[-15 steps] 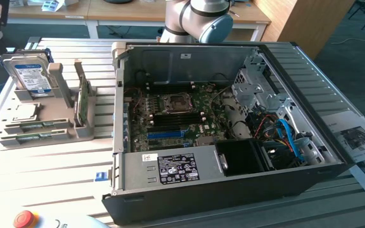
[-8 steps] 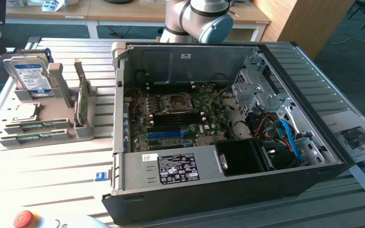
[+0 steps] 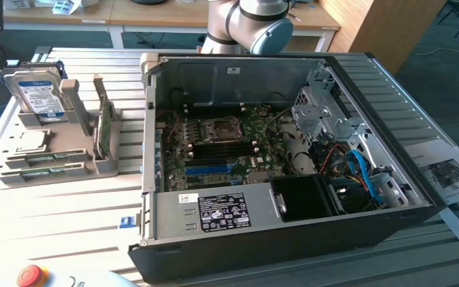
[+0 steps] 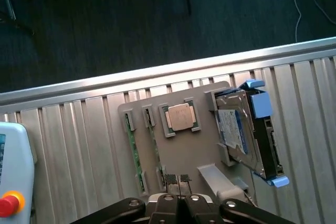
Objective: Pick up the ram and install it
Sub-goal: 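Pick up the ram and move it above insertion slot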
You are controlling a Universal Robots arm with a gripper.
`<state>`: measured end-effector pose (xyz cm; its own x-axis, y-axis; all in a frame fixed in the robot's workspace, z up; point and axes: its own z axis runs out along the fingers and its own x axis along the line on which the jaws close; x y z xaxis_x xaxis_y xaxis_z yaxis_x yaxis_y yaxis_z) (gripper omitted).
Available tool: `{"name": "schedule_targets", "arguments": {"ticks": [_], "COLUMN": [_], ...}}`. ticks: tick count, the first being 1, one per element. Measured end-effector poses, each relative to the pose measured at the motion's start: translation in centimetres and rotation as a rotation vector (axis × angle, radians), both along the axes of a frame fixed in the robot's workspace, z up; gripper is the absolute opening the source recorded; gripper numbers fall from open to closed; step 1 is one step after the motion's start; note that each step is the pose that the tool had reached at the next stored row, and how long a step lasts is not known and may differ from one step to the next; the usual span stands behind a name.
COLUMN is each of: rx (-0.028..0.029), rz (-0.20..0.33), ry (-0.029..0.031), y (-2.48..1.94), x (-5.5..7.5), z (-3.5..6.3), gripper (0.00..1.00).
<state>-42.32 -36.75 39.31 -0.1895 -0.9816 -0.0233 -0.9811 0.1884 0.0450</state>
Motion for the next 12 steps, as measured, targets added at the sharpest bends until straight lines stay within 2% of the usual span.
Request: {"name": "schedule_targets", "arguments": {"ticks": [5, 9, 12], "rx": [0.0000, 0.0000, 0.0001], "rz": [0.070, 0.073, 0.100], "ry": [0.0000, 0.0000, -0.0001], "y": [0.00, 0.00, 0.00], "x": [0.00, 0.00, 0.00], "z": [0.00, 0.00, 0.00], "gripper": [0.10, 0.10, 0.10]}}
